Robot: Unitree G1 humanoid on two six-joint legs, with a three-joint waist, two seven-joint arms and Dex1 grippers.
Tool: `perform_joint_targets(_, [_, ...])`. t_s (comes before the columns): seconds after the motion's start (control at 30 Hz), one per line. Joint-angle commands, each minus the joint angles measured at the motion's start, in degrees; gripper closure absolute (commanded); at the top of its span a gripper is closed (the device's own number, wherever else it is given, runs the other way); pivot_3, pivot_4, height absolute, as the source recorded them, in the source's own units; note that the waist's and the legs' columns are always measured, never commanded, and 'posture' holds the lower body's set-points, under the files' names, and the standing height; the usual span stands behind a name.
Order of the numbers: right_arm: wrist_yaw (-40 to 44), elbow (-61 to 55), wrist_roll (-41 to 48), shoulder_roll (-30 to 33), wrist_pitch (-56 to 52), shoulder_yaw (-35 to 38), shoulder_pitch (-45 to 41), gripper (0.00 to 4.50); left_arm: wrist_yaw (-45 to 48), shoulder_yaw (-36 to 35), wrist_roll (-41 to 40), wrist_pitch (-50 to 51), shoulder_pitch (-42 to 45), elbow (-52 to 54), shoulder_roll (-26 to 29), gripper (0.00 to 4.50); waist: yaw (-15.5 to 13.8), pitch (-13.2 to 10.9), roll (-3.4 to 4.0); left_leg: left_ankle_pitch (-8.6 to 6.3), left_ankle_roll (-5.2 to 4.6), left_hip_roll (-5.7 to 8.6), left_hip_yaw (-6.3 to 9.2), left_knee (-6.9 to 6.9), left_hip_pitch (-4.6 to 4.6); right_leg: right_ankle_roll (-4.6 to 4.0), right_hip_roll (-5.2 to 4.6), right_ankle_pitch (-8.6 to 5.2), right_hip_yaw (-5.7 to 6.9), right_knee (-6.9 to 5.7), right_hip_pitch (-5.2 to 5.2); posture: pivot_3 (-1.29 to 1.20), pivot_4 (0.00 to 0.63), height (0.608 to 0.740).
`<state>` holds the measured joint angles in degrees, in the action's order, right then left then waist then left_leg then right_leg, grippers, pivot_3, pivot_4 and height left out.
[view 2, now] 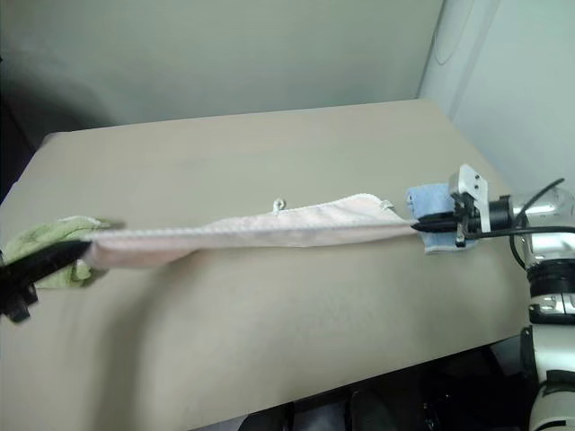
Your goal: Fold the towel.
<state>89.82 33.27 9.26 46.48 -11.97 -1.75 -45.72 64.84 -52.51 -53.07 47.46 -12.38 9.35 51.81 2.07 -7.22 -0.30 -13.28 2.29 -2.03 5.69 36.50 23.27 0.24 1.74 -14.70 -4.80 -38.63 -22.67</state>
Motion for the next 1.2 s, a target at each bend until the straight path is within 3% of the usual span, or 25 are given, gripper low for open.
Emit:
perform_joint_targets(0.03, [2.59, -2.87, 2.3, 2.61, -0.15, -1.15, 0.31, 4.5, 1.4, -1.08, 2.11, -1.57, -4.64, 2.99, 0.28, 4.46, -0.02, -0.01, 0.02, 0.0, 0.0, 0.0, -0.02, 0.02, -0.04, -0.01, 0.0, -0.01, -0.01, -0.06, 0.02, 0.0, 0.15, 0.74])
perform_joint_targets(0.17, [0.97, 0.07, 0.3, 1.34, 2.16, -1.69, -1.38, 4.5, 0.62, 0.29, 2.43, -2.42, -5.32, 2.94, -0.12, 4.46, -0.41, 0.0, 0.01, 0.0, -0.01, 0.0, -0.03, 0.02, -0.18, 0.0, 0.0, -0.02, -0.04, -0.07, 0.15, 0.0, 0.15, 0.74])
perform_joint_targets(0.43, [-11.78, 15.75, -7.67, -4.22, 12.05, -4.23, -11.86, 4.5, -7.88, 4.89, 3.91, -1.94, 5.5, -3.58, 0.17, 4.46, -0.51, 0.0, 0.06, -0.02, -0.04, 0.0, -0.03, 0.08, -0.25, 0.02, 0.0, 0.0, -0.04, -0.2, 0.13, 0.0, 0.15, 0.74])
perform_joint_targets(0.6, [-24.23, 28.14, -13.93, -9.53, 17.75, -6.84, -20.26, 4.5, -15.05, 14.94, 13.94, -8.66, 15.65, -13.18, 0.21, 4.46, -0.61, 0.0, 0.1, -0.08, -0.05, 0.0, -0.01, -0.06, -0.19, 0.01, -0.01, -0.01, -0.03, -0.18, 0.01, 0.0, 0.15, 0.74])
perform_joint_targets(0.83, [-37.03, 37.18, -20.29, -15.42, 19.91, -9.35, -24.9, 4.5, -20.1, 27.45, 25.36, -17.61, 27.67, -25.37, -1.81, 4.46, -0.72, 0.0, 0.09, -0.09, -0.02, 0.0, 0.03, -0.13, -0.01, -0.01, -0.03, -0.02, -0.01, -0.08, -0.12, 0.0, 0.15, 0.74])
perform_joint_targets(1.0, [-40.13, 39.31, -22.25, -16.96, 20.9, -9.74, -25.21, 4.5, -17.69, 31.88, 27.86, -19.67, 28.89, -27.14, -1.84, 4.46, -0.65, 0.0, 0.09, 0.05, 0.23, 0.0, 0.03, -0.15, 0.5, -0.01, -0.03, -0.02, 0.0, -0.09, -0.65, 0.0, 0.15, 0.74])
perform_joint_targets(1.2, [-41.37, 40.0, -23.52, -17.31, 21.55, -9.46, -25.3, 4.5, -17.29, 32.49, 28.48, -19.88, 29.16, -27.5, -1.92, 4.46, -0.61, 0.0, 0.09, 0.09, 0.3, 0.0, 0.04, -0.15, 0.67, -0.01, -0.03, -0.01, 0.01, -0.14, -0.83, 0.0, 0.15, 0.74])
